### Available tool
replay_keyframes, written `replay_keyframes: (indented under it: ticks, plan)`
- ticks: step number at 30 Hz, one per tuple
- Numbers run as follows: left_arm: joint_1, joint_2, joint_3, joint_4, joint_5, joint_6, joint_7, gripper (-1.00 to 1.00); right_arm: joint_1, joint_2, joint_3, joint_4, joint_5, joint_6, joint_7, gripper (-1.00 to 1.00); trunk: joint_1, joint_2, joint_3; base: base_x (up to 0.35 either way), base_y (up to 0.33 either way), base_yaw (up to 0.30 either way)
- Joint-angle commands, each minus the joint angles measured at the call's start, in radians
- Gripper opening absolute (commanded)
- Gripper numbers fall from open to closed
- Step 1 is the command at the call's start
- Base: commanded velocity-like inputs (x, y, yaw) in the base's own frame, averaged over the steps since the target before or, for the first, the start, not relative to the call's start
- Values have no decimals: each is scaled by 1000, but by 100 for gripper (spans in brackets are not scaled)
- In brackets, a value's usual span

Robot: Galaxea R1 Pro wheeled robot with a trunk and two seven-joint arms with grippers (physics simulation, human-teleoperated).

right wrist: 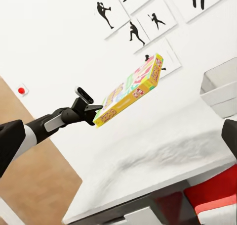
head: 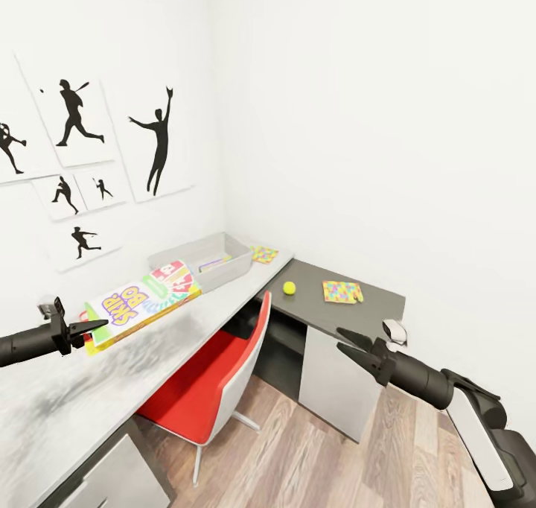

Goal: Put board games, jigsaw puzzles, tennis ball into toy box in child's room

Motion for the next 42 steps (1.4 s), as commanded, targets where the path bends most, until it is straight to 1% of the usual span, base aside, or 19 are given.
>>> replay_keyframes:
  ticks: [1, 15, 20, 25, 35, 42]
  plan:
    - [-1, 0, 0, 0, 0, 10, -5, -100, -1, 0, 0, 0, -6, 8, 0, 100, 1, -2, -2, 295, -95, 11]
    - [-1, -3, 0, -6, 0, 10, -5, -100, -1, -1, 0, 0, -5, 11, -1, 100, 1, -2, -2, 272, -175, 24]
    - [-1, -4, 0, -14, 0, 10, -5, -100, -1, 0, 0, 0, -5, 11, -1, 100, 1, -2, -2, 258, -224, 239]
    - [-1, -3, 0, -16, 0, 10, -5, -100, -1, 0, 0, 0, -5, 11, -1, 100, 1, -2, -2, 237, -84, 280]
    - [-1, -3, 0, -20, 0, 10, -5, -100, -1, -1, 0, 0, -5, 12, -1, 100, 1, -2, -2, 48, 20, 290]
    - [-1, -3, 0, -20, 0, 10, -5, -100, -1, -2, 0, 0, -5, 12, 1, 100, 1, -2, -2, 230, 26, 291]
